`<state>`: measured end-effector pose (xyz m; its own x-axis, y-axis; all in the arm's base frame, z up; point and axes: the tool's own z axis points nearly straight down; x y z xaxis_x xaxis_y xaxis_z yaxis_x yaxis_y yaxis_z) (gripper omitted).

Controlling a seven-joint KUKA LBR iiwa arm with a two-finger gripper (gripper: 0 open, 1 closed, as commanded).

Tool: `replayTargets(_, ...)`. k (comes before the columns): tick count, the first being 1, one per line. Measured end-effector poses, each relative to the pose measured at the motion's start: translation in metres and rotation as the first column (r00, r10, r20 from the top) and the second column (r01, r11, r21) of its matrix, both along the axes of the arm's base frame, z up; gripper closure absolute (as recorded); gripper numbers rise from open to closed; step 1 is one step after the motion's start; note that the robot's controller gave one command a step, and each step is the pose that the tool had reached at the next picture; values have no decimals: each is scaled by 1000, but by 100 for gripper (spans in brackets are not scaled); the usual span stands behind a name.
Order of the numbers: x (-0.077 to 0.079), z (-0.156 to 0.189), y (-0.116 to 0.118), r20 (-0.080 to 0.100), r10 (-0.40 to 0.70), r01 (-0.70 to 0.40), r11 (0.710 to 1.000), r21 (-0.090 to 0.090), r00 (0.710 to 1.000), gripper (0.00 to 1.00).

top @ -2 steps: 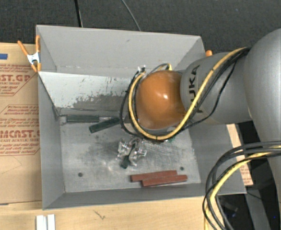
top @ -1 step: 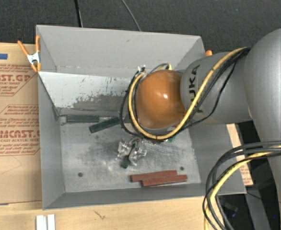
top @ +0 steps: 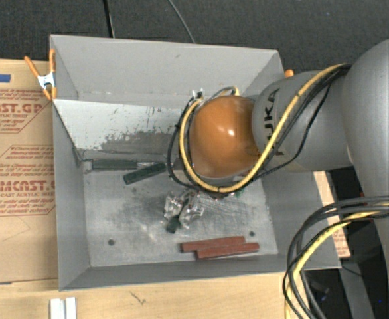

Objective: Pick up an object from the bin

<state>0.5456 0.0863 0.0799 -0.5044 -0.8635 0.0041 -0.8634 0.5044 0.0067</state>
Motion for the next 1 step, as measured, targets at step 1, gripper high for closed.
replayTargets(1, -1, 18, 0, 0, -1, 1, 1000, 1, 1000, 100)
